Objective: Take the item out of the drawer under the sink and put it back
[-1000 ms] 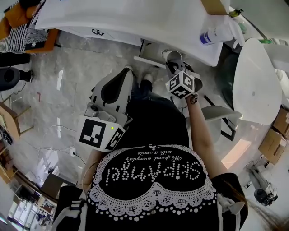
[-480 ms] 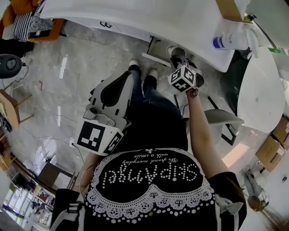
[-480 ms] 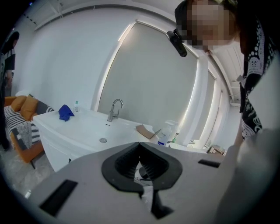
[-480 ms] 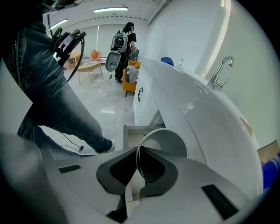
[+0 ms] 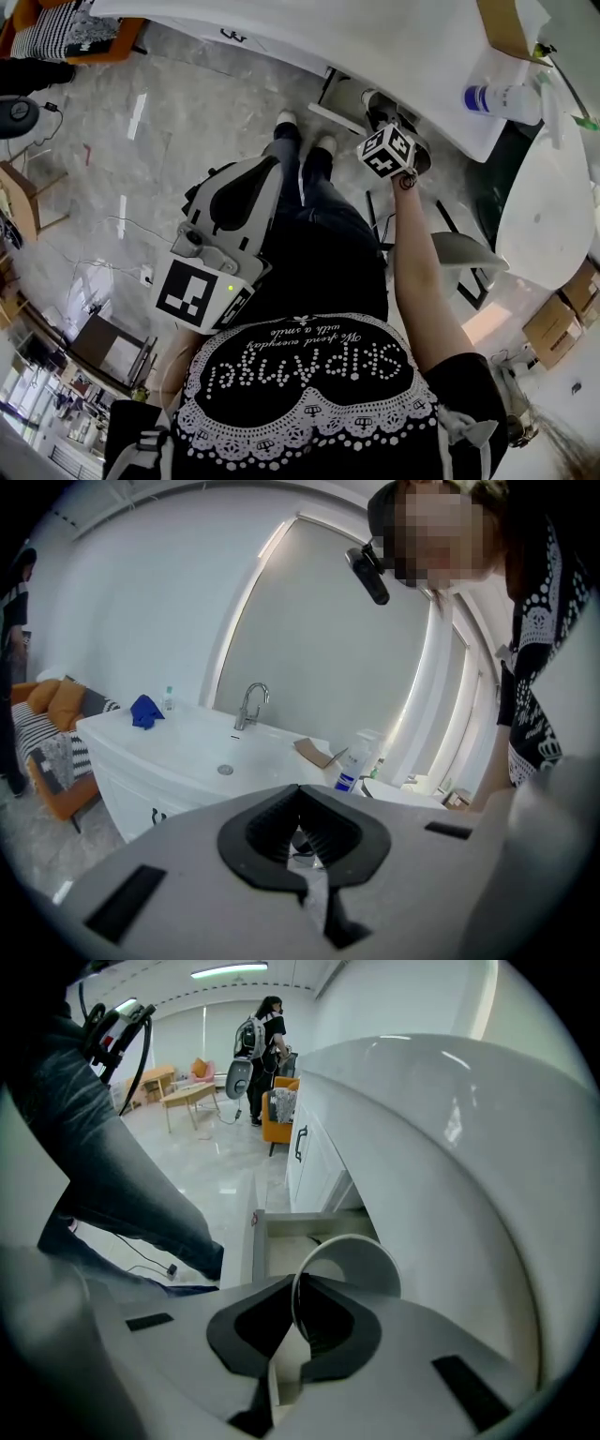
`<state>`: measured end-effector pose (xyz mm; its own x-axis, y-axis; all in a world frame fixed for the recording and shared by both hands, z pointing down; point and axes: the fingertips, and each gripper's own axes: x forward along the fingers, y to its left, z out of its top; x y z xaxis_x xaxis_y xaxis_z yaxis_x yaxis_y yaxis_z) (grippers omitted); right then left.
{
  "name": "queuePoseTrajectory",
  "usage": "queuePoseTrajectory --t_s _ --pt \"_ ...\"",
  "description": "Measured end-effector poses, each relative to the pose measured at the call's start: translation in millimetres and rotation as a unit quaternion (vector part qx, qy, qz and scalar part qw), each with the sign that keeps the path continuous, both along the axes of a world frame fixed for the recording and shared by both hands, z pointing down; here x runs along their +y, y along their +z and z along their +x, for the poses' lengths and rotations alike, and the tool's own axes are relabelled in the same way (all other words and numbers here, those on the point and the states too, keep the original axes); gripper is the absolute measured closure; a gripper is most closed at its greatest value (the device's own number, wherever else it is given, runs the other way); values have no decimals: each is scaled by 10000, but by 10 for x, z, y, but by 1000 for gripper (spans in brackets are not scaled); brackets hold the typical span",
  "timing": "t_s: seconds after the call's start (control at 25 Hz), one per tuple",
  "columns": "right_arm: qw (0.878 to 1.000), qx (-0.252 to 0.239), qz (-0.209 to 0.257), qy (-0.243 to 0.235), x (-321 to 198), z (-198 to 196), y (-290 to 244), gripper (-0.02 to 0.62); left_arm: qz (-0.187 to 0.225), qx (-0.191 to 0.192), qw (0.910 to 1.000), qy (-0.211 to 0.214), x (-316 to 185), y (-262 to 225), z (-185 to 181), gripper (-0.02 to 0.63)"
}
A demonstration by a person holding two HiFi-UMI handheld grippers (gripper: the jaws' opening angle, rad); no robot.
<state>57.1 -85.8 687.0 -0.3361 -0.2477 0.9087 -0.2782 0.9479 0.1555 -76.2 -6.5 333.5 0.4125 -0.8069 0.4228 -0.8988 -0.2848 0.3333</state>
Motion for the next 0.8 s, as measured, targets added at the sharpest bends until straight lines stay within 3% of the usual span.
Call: queuePoseTrajectory --t_s 0.8 --pt "9989 307 -359 58 -106 80 426 571 -304 43 9995 86 43 101 51 603"
